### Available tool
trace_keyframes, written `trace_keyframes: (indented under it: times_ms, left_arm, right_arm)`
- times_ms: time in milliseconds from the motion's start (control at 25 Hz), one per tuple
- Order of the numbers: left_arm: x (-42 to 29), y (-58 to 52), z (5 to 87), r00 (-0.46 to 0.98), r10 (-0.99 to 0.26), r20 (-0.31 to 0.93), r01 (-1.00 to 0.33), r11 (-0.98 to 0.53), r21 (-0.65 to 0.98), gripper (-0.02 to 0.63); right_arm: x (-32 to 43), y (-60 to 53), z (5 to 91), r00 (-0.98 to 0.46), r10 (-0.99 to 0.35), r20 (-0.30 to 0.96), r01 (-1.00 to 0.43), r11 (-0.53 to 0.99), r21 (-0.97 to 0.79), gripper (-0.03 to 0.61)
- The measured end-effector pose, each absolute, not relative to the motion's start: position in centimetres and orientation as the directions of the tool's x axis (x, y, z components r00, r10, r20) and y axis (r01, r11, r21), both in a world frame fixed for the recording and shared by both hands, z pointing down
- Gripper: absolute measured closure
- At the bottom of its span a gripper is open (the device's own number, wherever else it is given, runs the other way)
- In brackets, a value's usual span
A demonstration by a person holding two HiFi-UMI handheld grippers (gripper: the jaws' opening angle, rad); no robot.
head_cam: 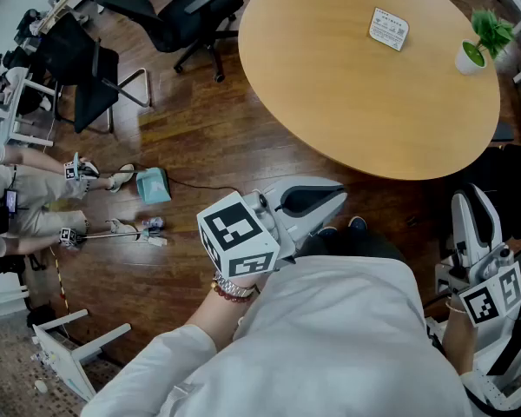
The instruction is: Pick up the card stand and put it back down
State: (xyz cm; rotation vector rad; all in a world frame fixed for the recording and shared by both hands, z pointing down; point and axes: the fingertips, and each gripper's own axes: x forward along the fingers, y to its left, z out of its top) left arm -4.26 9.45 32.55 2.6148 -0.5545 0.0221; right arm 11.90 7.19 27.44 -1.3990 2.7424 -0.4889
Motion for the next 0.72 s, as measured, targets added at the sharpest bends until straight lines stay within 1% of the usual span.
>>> trace_keyframes:
  times_ms: [200, 400, 560, 680, 720]
  left_arm:
    - [-5.3, 5.9, 33.4, 0.896, -0.433, 0.103, -0.43, -0.782, 0.451, 0.634]
    - [-5.9, 1.7, 33.2, 0.857, -0.495, 0.142, -0.502, -0.743, 0.442, 0.634]
    - [-6.1, -2.1, 31.2, 0.82, -0.555, 0.141, -0.554, -0.707, 0.439, 0.634]
    - [-5.7, -5.8, 30.9, 0.779, -0.609, 0.151, -0.608, -0.673, 0.422, 0.634]
    - [-5.6, -7.0, 30.5, 0.758, -0.635, 0.148, -0.63, -0.655, 0.417, 0.634]
  right_arm:
    - [12.3, 2.9, 28.4, -0.606, -0.783, 0.14, -0.781, 0.554, -0.287, 0.502]
    - [11.2, -1.9, 30.5, -0.696, -0.692, 0.191, -0.715, 0.648, -0.26, 0.499]
    - [12.2, -8.1, 31.6, -0.73, -0.65, 0.212, -0.683, 0.68, -0.265, 0.499]
    - [13.7, -13.9, 34.0, -0.734, -0.634, 0.243, -0.678, 0.706, -0.204, 0.499]
    - [14.4, -15.9, 34.8, -0.726, -0.638, 0.256, -0.684, 0.707, -0.178, 0.512]
